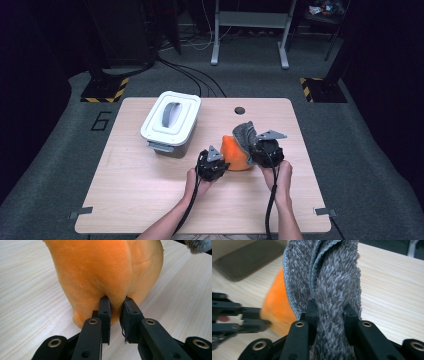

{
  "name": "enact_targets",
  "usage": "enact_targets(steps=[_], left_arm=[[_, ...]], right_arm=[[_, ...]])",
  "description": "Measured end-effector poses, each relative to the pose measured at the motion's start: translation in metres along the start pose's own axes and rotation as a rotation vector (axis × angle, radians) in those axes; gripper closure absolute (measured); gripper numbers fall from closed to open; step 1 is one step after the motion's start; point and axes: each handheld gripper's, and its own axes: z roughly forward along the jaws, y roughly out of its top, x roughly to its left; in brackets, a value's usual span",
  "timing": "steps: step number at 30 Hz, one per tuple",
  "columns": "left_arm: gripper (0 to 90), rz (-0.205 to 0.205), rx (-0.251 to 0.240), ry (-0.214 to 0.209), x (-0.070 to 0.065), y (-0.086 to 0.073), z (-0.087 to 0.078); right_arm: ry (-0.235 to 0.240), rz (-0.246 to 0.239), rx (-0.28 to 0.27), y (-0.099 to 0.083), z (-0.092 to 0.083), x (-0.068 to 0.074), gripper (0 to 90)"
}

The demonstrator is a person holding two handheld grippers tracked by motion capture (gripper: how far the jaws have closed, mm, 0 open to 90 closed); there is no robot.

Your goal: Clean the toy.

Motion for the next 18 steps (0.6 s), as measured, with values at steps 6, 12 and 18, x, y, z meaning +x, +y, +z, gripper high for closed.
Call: enact_targets(steps=[6, 12, 18], left_arm=[[78.2, -0.005, -0.005, 0.001, -0.001, 0.000, 0.000], [78.2, -0.012, -0.005, 0.004, 0.000, -0.001, 0.001], [78.2, 0.004, -0.002, 0.007, 0.000, 0.000, 0.001]], right_arm=[[0.024, -0.050, 0.008, 0.006, 0.007, 0.020, 72.5], [0.021, -0.084, 0.037, 0.005, 0.020, 0.025, 72.4], [0.003, -0.061, 0.032, 0.002, 0.018, 0.019, 72.6]])
